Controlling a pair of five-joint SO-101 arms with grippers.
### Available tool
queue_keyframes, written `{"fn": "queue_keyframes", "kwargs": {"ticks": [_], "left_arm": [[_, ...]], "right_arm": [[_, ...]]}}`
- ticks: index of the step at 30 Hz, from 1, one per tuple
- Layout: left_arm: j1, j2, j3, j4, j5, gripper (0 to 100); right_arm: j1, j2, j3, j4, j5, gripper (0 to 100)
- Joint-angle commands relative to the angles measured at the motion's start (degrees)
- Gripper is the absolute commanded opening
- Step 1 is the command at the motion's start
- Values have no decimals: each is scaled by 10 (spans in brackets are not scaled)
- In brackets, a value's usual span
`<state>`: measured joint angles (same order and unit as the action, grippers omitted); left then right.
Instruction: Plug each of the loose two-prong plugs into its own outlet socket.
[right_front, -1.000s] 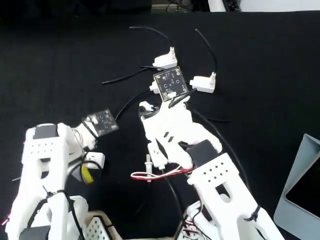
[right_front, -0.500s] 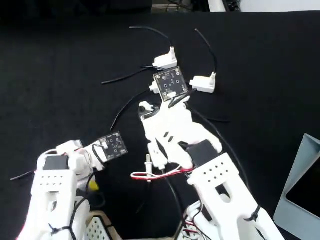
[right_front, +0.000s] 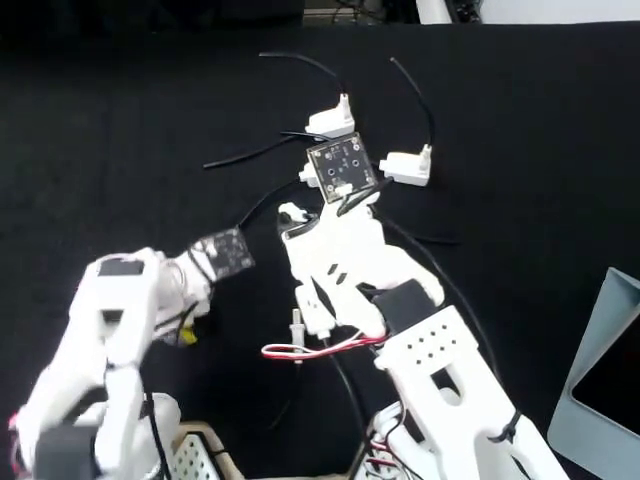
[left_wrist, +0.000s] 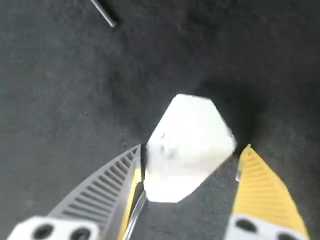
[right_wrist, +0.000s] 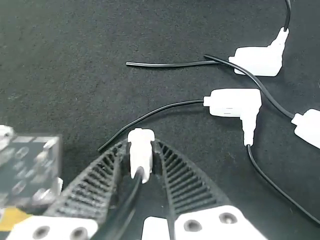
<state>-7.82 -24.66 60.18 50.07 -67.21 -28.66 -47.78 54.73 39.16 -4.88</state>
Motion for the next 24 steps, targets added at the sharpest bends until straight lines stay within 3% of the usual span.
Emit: {"fn": "queue_keyframes", "kwargs": {"ticks": [1,4,8,13,20,24], "left_arm": [[3,105,-109,9,36,293],[3,163,-208,70,61,263],[-7,208,-345,153,114,327],[-35,255,-477,182,124,357],[-46,269,-561,292,119,360],[-44,276,-532,297,90,357]], "right_arm": [[10,-11,-7,4,4,11],[10,-11,-7,4,4,11],[9,-11,-7,4,4,11],[9,-11,-7,4,4,11],[7,-11,-7,4,4,11],[7,7,-8,4,4,11]]}}
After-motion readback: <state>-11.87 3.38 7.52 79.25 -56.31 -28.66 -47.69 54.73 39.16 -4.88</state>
